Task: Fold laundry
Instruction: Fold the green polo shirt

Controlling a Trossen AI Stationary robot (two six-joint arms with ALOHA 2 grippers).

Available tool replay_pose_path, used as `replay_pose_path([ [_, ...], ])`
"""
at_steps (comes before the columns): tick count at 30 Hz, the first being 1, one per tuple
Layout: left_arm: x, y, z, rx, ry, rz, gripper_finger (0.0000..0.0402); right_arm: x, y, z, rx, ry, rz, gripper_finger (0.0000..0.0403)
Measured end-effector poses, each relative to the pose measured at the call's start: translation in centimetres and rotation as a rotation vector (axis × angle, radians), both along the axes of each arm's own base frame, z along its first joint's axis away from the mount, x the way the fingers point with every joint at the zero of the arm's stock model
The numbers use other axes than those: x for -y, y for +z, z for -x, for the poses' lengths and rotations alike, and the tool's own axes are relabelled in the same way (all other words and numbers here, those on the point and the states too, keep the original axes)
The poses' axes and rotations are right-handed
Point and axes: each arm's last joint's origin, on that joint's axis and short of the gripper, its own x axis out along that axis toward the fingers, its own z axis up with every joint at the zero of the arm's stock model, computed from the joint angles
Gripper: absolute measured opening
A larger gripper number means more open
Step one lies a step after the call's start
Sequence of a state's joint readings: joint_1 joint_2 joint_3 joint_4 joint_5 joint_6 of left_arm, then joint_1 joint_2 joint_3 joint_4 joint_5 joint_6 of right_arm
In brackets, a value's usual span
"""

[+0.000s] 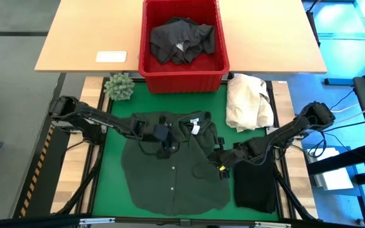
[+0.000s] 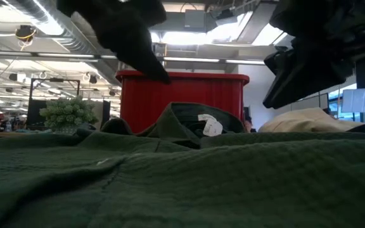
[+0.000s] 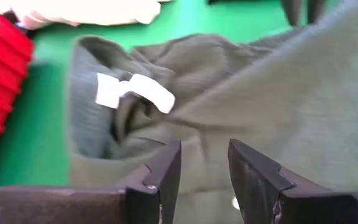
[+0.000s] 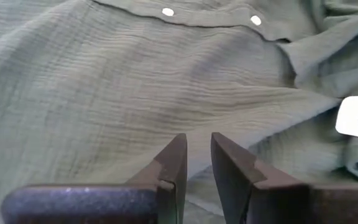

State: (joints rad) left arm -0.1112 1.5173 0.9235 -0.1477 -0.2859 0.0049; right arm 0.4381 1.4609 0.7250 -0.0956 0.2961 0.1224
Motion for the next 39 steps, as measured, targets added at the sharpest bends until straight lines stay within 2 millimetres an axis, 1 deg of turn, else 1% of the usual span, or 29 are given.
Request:
replay_pose_path([
  [4,-2.4,0.1,-0.3,0.010,0.026,0.010,0.0145,0.1,0.1,-0.1,0.021,-0.019,0.027,0.0072],
  [6,-3.7,0.1,-0.3,0.012,0.054,0.021,0.0157,0.2,0.2,-0.1,0.035,-0.021,0.069,0.0072],
  [9,-5.0,0.1,-0.4,0.027,0.089,0.035,0.0178,0.2,0.4,-0.3,0.068,-0.019,0.101,0.0072],
  [13,-5.8,-0.7,-0.9,0.024,0.101,0.073,0.0198,0.2,0.5,-0.4,0.083,-0.033,0.115,0.0072],
  [17,-6.6,-1.7,-1.5,0.028,0.123,0.078,0.0208,0.2,0.5,-0.4,0.089,-0.036,0.109,0.0072],
  [20,-7.4,-2.3,-1.8,0.035,0.176,0.066,0.0210,0.1,0.6,-0.6,0.106,-0.041,0.097,0.0072],
  [23,-8.7,-2.9,-1.8,0.022,0.285,0.026,0.0210,0.1,0.8,-0.7,0.126,-0.042,0.086,0.0072],
  [25,-9.6,-3.4,-1.7,0.009,0.330,0.033,0.0209,0.0,0.8,-0.7,0.126,-0.040,0.085,0.0072],
  [29,-10.5,-4.5,-1.8,-0.020,0.326,0.074,0.0208,0.1,0.8,-0.7,0.129,-0.042,0.097,0.0072],
  [31,-10.7,-5.2,-1.8,-0.050,0.332,0.077,0.0200,0.1,0.8,-0.7,0.128,-0.040,0.101,0.0072],
  [33,-11.0,-5.6,-1.8,-0.066,0.340,0.056,0.0176,0.1,0.8,-0.7,0.128,-0.029,0.115,0.0072],
  [36,-11.4,-5.9,-1.7,-0.092,0.354,-0.011,0.0114,0.1,0.8,-0.7,0.129,-0.031,0.125,0.0072],
  [39,-12.0,-5.7,-1.5,-0.101,0.393,-0.064,0.0030,0.1,0.8,-0.7,0.130,-0.028,0.145,0.0072],
])
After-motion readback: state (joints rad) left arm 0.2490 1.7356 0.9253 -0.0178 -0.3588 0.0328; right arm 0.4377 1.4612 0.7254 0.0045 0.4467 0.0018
